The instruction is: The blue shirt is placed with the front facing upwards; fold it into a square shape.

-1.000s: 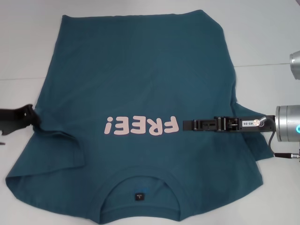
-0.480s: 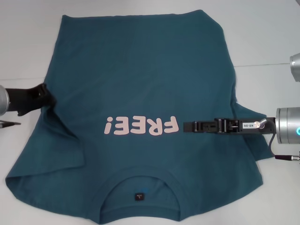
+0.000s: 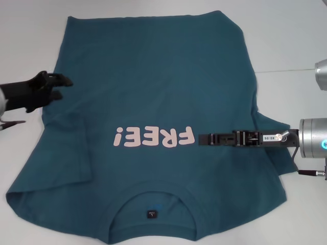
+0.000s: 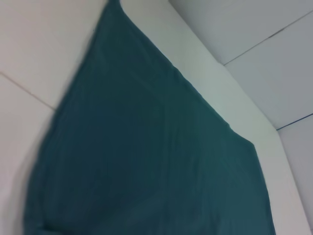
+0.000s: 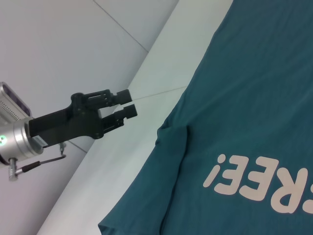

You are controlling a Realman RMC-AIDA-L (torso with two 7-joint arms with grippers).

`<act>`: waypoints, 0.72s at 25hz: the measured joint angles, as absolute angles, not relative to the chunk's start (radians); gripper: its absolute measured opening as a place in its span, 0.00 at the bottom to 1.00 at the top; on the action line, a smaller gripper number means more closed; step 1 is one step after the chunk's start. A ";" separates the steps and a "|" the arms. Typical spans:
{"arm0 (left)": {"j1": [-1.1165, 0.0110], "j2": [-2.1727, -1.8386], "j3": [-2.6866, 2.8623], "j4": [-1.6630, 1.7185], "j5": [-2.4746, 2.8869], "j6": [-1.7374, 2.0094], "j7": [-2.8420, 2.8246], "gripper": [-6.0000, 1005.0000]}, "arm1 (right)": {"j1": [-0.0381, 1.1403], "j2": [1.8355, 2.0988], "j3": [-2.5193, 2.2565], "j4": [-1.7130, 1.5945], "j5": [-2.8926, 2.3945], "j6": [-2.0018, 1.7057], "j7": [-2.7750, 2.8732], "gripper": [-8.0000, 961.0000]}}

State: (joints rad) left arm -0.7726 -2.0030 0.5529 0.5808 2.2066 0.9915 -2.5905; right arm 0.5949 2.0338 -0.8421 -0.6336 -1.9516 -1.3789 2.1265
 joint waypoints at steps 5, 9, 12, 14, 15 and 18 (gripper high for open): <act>-0.693 -1.998 0.559 0.676 2.212 1.121 -2.538 0.44 | 0.593 2.033 -0.841 -0.633 -1.950 -1.385 2.091 0.65; -0.615 -2.010 0.555 0.784 2.189 1.353 -2.304 0.48 | 0.594 2.033 -0.810 -0.633 -1.948 -1.385 2.068 0.65; -0.549 -2.044 0.554 0.893 2.178 1.549 -2.115 0.51 | 0.595 2.035 -0.782 -0.633 -1.938 -1.391 2.064 0.65; -0.506 -2.078 0.557 0.974 2.172 1.654 -2.012 0.52 | 0.596 2.033 -0.778 -0.633 -1.936 -1.394 2.065 0.65; -0.484 -2.100 0.559 1.016 2.170 1.692 -1.978 0.53 | 0.596 2.031 -0.778 -0.633 -1.935 -1.397 2.067 0.65; -0.434 -2.147 0.561 1.102 2.166 1.729 -1.951 0.55 | 0.597 2.025 -0.778 -0.634 -1.935 -1.415 2.079 0.65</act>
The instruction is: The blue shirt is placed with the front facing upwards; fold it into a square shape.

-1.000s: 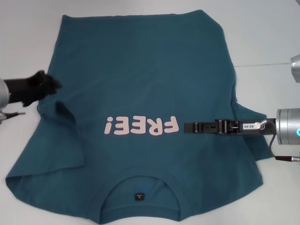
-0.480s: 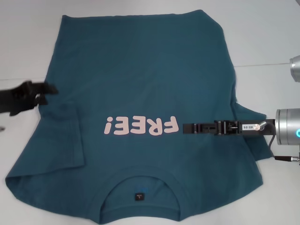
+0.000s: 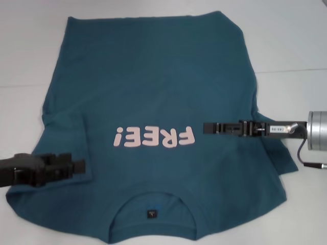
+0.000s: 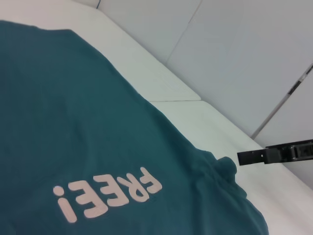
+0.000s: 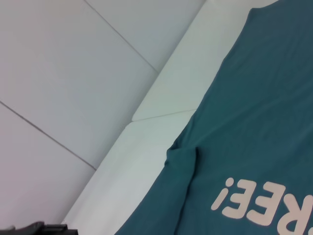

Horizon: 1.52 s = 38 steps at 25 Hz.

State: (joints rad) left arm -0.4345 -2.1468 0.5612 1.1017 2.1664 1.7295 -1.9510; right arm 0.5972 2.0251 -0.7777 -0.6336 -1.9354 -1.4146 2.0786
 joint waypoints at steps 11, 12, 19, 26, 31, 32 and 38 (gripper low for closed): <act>-0.398 -2.138 0.489 1.031 2.136 1.742 -2.055 0.79 | 0.584 1.869 -0.776 -0.656 -2.016 -1.530 2.323 0.65; -0.397 -2.139 0.485 1.030 2.132 1.742 -2.055 0.79 | 0.579 1.852 -0.772 -0.667 -2.035 -1.536 2.352 0.65; -0.405 -2.143 0.478 1.022 2.114 1.738 -2.065 0.79 | 0.567 1.831 -0.665 -0.766 -2.248 -1.549 2.489 0.65; -0.418 -2.144 0.477 0.998 2.114 1.726 -2.066 0.79 | 0.567 1.858 -0.651 -0.758 -2.308 -1.439 2.534 0.65; -0.419 -2.143 0.477 0.979 2.114 1.708 -2.063 0.79 | 0.585 1.891 -0.658 -0.750 -2.352 -1.366 2.539 0.64; -0.419 -2.143 0.478 0.975 2.114 1.704 -2.062 0.79 | 0.590 1.899 -0.658 -0.750 -2.361 -1.351 2.538 0.64; -0.419 -2.141 0.477 0.958 2.114 1.690 -2.057 0.79 | 0.636 1.928 -0.659 -0.693 -2.414 -1.262 2.531 0.61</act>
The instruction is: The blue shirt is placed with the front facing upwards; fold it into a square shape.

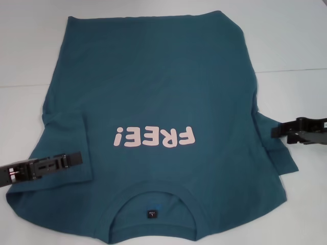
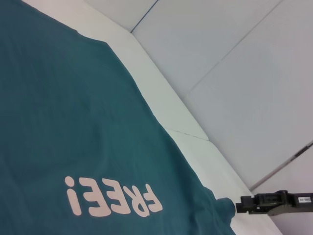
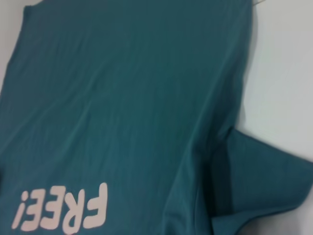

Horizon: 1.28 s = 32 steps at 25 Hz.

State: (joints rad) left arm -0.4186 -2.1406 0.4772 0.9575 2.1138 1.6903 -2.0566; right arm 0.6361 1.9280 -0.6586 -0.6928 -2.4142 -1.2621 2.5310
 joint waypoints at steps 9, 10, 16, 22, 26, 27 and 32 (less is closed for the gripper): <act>-0.414 -2.140 0.479 0.956 2.114 1.668 -2.054 0.79 | 0.682 1.941 -0.700 -0.634 -2.429 -1.171 2.532 0.58; -0.414 -2.140 0.479 0.956 2.114 1.668 -2.053 0.79 | 0.683 1.942 -0.704 -0.634 -2.429 -1.167 2.532 0.57; -0.414 -2.140 0.481 0.956 2.114 1.666 -2.051 0.79 | 0.687 1.952 -0.708 -0.648 -2.420 -1.162 2.532 0.55; -0.413 -2.139 0.477 0.944 2.114 1.664 -2.041 0.79 | 0.688 1.949 -0.711 -0.641 -2.427 -1.160 2.538 0.29; -0.411 -2.138 0.477 0.944 2.114 1.664 -2.041 0.79 | 0.679 1.944 -0.711 -0.644 -2.427 -1.162 2.541 0.13; -0.410 -2.138 0.477 0.943 2.114 1.664 -2.041 0.79 | 0.676 1.943 -0.711 -0.644 -2.427 -1.162 2.541 0.09; -0.407 -2.138 0.477 0.943 2.114 1.664 -2.042 0.79 | 0.664 1.935 -0.710 -0.647 -2.435 -1.154 2.541 0.02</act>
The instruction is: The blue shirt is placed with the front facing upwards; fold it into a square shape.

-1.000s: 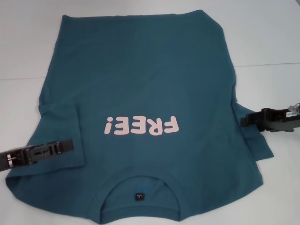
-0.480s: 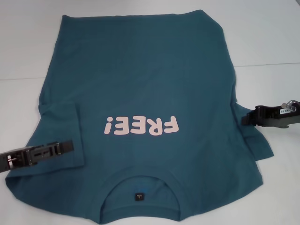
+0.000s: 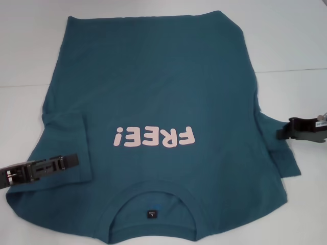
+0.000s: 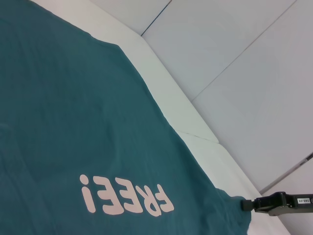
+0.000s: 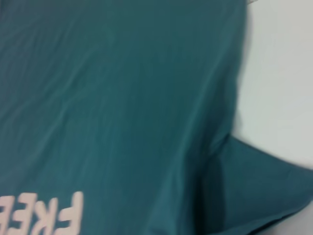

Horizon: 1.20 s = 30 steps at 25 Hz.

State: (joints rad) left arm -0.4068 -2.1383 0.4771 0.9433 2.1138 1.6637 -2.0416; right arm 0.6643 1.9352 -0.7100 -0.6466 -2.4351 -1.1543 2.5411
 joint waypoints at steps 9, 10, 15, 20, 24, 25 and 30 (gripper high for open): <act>-0.403 -2.138 0.477 0.943 2.114 1.665 -2.046 0.79 | 0.667 1.918 -0.707 -0.732 -2.536 -1.124 2.587 0.02; -0.400 -2.138 0.477 0.943 2.114 1.665 -2.048 0.79 | 0.672 1.918 -0.708 -0.742 -2.546 -1.124 2.589 0.02; -0.396 -2.138 0.476 0.943 2.114 1.664 -2.049 0.79 | 0.715 1.918 -0.710 -0.766 -2.602 -1.130 2.596 0.02; -0.392 -2.138 0.474 0.943 2.114 1.660 -2.049 0.79 | 0.758 1.923 -0.719 -0.776 -2.661 -1.155 2.606 0.02; -0.390 -2.138 0.474 0.943 2.114 1.653 -2.049 0.79 | 0.789 1.927 -0.740 -0.791 -2.667 -1.216 2.606 0.02; -0.390 -2.138 0.474 0.942 2.114 1.652 -2.049 0.79 | 0.793 1.928 -0.748 -0.803 -2.667 -1.236 2.606 0.02; -0.390 -2.138 0.474 0.942 2.114 1.648 -2.049 0.79 | 0.838 1.946 -0.777 -0.873 -2.729 -1.344 2.607 0.02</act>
